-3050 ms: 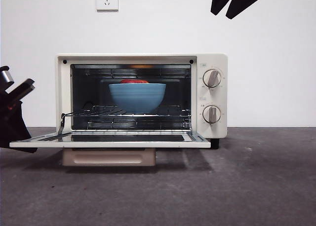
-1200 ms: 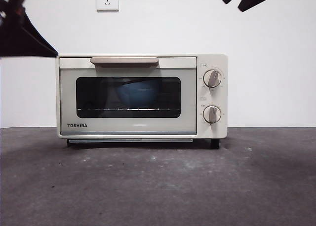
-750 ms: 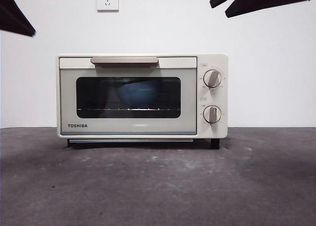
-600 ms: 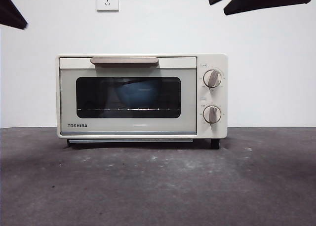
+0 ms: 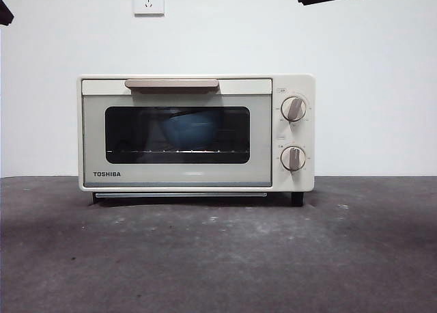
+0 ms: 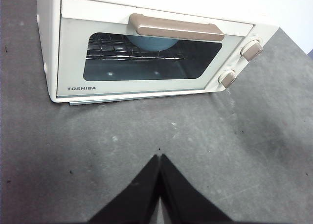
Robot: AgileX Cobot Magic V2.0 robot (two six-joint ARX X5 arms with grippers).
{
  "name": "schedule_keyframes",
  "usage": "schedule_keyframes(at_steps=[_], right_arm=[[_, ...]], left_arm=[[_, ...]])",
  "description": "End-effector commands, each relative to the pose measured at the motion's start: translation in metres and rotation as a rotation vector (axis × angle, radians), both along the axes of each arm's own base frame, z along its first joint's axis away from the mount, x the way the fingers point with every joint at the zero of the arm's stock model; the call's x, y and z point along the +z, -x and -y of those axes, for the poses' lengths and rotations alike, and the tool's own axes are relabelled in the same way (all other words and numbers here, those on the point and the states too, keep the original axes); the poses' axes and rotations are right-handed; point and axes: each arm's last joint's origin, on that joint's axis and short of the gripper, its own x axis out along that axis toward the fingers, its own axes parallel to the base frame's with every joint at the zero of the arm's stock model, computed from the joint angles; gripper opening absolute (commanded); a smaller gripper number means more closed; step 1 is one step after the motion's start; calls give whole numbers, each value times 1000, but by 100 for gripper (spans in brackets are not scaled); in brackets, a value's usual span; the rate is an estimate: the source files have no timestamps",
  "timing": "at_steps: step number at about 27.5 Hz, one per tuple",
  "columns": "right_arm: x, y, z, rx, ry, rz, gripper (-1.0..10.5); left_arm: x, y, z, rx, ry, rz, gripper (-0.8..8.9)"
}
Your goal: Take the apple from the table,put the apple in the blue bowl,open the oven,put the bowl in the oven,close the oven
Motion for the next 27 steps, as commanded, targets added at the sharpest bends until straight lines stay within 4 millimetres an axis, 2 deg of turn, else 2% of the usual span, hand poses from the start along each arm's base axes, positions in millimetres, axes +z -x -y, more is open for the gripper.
schedule_keyframes(at_steps=[1,20,24,27], right_arm=[[2,0,-1,-17,6,18,6],[2,0,-1,-39,8,24,6],[2,0,-1,-39,8,24,6],[2,0,-1,-38,8,23,6]], left_arm=[[5,0,0,-3,-5,21,7],[5,-1,0,-4,-7,22,7],[8,-2,0,-33,-103,117,7],[16,-1,-6,68,-186,232,7]])
